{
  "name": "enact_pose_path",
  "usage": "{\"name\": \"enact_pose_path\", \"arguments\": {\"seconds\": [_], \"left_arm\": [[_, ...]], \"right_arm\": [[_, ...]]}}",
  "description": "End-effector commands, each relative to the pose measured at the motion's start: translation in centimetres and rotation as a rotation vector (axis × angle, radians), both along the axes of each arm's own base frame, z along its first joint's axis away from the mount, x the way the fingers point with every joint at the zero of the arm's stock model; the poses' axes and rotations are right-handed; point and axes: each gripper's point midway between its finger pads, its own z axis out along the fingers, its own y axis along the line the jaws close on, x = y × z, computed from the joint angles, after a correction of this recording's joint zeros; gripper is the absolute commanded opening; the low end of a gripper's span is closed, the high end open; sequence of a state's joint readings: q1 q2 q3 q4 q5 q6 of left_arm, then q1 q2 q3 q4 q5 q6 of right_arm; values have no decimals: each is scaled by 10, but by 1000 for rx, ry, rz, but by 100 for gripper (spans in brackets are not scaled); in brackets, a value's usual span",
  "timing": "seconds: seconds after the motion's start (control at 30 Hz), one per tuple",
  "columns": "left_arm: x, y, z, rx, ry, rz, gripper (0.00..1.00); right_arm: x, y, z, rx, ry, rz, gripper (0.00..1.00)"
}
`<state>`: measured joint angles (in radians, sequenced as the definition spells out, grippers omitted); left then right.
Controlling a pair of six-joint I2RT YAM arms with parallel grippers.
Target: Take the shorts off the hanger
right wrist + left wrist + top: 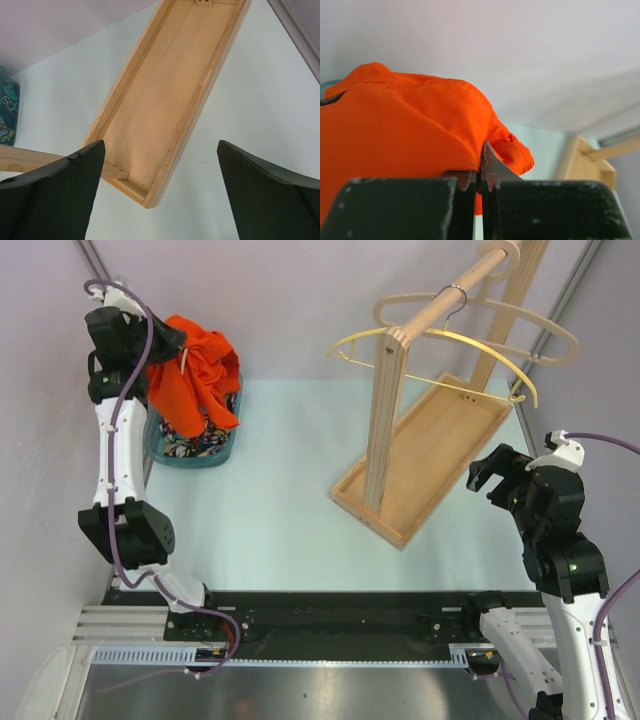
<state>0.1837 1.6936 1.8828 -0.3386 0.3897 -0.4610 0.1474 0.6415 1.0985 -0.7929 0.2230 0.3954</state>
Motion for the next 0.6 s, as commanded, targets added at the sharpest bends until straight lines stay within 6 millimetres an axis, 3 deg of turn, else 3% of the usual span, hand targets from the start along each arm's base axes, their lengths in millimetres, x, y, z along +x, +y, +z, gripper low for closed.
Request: {"name": "enact_pose_path", "arguments": {"seconds": [0.0, 0.07, 0.17, 0.37, 0.47, 0.53, 0.57], "left_arm": [[-5, 44, 31, 222, -33, 180, 0], [-8, 54, 37, 237, -57, 237, 0], [-4, 63, 20, 214, -32, 294, 1], [40, 60, -41, 15, 53, 258, 0], [57, 58, -35, -93, -3, 261, 0], [65, 58, -52, -149, -11, 273, 0], [70, 60, -46, -158, -69, 270, 0]], "right_arm": [[8, 2, 6, -20, -23, 21, 100], [9, 3, 4, -24, -16, 24, 100], [11, 3, 3, -26, -9, 24, 100], [12, 5, 2, -15, -8, 29, 100], [10, 2, 3, -18, -12, 19, 100], [10, 2, 4, -16, -16, 15, 100], [10, 2, 4, -16, -16, 15, 100]]}}
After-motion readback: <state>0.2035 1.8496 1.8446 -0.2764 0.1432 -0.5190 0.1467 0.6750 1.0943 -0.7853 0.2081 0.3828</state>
